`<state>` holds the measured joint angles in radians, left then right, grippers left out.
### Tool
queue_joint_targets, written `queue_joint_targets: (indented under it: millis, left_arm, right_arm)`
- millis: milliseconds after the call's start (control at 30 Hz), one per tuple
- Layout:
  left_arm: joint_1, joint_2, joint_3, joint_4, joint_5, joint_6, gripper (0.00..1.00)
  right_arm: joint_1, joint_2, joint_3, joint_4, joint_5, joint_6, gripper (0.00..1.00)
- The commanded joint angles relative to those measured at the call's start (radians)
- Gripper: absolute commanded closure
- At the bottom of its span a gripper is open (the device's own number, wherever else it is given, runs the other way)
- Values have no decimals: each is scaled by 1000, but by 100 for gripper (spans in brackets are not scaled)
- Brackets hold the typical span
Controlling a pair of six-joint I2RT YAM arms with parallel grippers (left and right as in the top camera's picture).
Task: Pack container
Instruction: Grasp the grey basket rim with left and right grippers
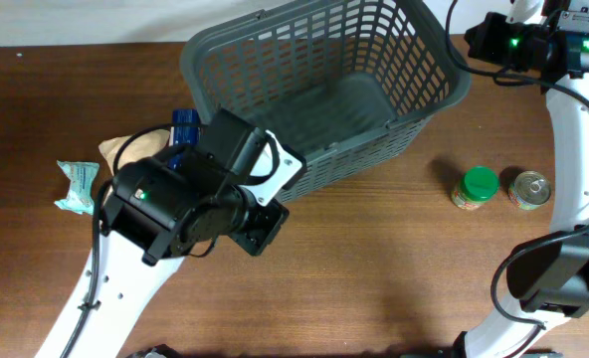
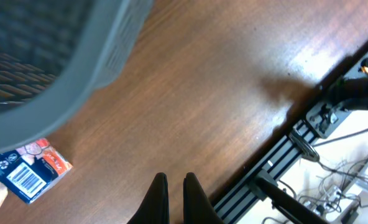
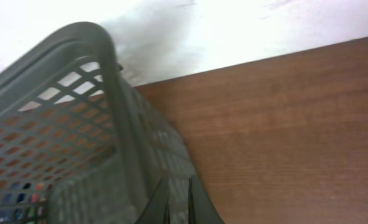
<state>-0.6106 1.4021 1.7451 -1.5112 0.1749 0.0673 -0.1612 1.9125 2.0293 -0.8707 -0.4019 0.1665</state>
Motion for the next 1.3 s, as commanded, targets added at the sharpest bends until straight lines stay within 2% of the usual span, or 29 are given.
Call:
queue_joint_targets:
  millis: [0, 200, 500, 767, 1000, 1100, 1267]
  left_arm:
    - [-18, -3, -13, -8, -8, 17, 98]
    - [-18, 36, -72, 8, -20, 40, 98]
    - [-18, 103, -79, 60, -49, 55, 98]
    - [-18, 122, -79, 63, -72, 62, 98]
    - [-18, 122, -79, 64, -98, 62, 98]
    - [-18, 122, -79, 69, -111, 62, 98]
    - [-17, 122, -79, 98, -226, 62, 98]
  right_arm:
    - [5, -2, 18, 1, -114, 10, 96]
    - [5, -5, 18, -3, -278, 7, 96]
    - [40, -67, 19, -76, -262, -56, 96]
    - [125, -159, 19, -204, 46, -84, 96]
    - [235, -182, 19, -246, 299, -148, 96]
    - [262, -164, 19, -247, 336, -190, 96]
    - [246, -135, 18, -248, 339, -189, 96]
